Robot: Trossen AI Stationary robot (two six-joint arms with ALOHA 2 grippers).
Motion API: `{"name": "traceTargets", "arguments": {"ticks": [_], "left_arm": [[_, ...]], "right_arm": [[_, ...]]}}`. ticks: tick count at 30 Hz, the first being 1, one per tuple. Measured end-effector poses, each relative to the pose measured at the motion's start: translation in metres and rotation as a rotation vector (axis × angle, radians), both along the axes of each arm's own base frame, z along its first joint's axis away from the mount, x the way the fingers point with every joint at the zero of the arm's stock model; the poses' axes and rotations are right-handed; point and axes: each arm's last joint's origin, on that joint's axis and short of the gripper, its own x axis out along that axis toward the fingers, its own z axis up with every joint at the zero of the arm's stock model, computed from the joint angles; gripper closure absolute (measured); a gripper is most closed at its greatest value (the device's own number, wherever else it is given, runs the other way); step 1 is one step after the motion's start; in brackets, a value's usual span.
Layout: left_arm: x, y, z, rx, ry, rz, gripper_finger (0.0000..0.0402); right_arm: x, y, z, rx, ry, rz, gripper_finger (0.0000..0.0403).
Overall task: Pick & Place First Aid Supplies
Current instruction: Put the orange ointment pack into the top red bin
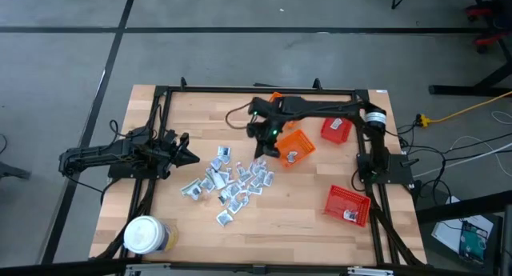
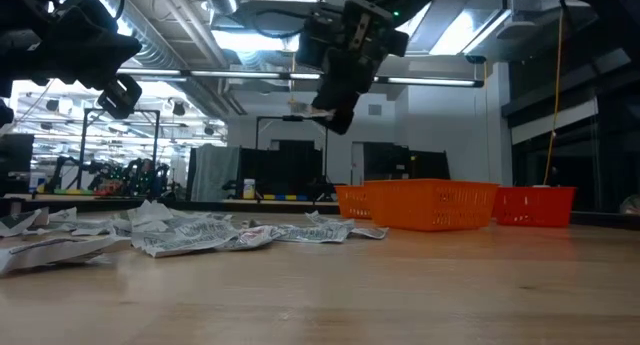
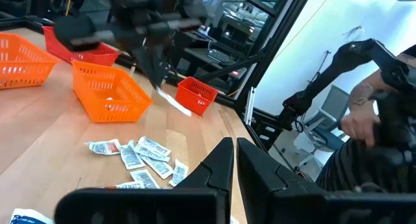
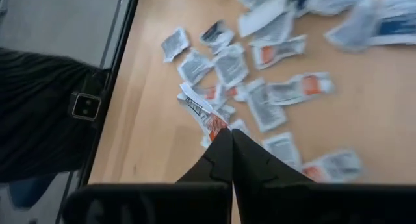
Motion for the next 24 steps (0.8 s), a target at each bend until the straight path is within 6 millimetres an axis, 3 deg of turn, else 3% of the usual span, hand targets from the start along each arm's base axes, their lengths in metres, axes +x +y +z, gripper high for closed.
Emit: {"name": "traceTargets", "arguments": {"ticks": [11,24], "left_arm": [[0.0,0.0,0.0,0.0,0.0,0.0,0.0386],[0.0,0.0,0.0,0.0,0.0,0.0,0.0386]], "right_arm": [[-0.072,-0.054,-0.005,-0.046,0.024,-0.256,0.0402],[-0.189,-0.081,-0.004,-0.127,0.069,-0.582,0.0402]]}}
